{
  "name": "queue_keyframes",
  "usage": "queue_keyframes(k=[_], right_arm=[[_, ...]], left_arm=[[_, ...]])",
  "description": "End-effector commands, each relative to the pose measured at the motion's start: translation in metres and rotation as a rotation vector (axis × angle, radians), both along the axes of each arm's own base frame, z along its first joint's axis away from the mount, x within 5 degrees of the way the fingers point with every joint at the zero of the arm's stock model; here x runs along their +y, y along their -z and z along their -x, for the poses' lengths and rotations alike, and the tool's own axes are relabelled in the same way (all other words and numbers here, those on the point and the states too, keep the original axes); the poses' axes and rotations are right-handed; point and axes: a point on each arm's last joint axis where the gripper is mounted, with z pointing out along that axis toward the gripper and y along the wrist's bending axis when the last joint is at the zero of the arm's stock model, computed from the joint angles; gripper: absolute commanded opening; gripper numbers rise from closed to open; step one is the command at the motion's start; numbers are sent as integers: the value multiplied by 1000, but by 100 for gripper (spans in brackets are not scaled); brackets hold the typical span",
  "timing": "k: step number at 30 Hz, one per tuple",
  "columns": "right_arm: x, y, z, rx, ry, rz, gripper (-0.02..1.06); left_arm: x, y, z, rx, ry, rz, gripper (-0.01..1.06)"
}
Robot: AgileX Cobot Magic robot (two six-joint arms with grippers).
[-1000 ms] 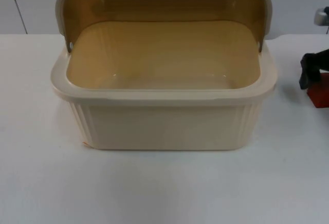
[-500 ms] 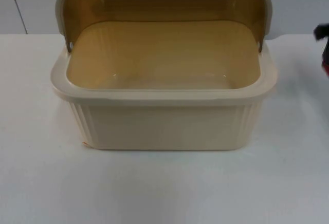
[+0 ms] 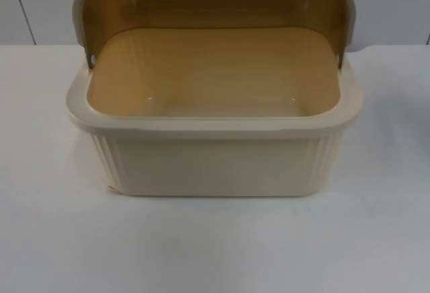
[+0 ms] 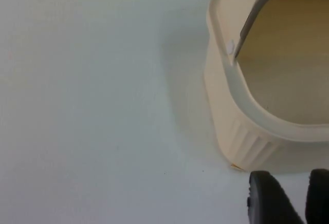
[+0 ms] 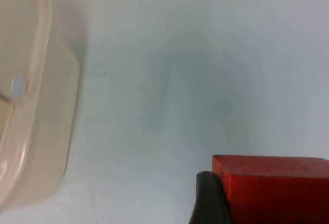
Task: Open the box lid with the left hand, place the block into the box with the right hand, then close the box lid with the left hand.
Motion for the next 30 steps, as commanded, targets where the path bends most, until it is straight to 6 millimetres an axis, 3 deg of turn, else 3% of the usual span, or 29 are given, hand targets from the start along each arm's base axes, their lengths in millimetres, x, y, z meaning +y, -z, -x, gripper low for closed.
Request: queue_keyframes(k=[1,6,12,15,17,22,24,30], right_arm=[[-2,0,31,-2,-3,7,0],[-2,3,56,-4,-1,2,0],[2,4,64,35,-18,-1,0],[24,3,65,24,-87,-26,0],[34,2,65,6,-119,-32,0],[87,-5,71,-113,-225,-117,0],[97,-4,72,-132,-232,-117,0],[158,22,65,-187,-292,-83,0]], left_arm=[[-1,0,1,-7,1,2,22],[-1,0,1,-7,1,2,22],[-1,0,1,-6,5,-5,17],[-1,0,1,-6,13,-15,-1],[-1,0,1,-8,18,-22,0],[-1,0,1,-8,18,-22,0],[-1,0,1,-8,18,-22,0],[-1,0,1,-8,18,-22,0]])
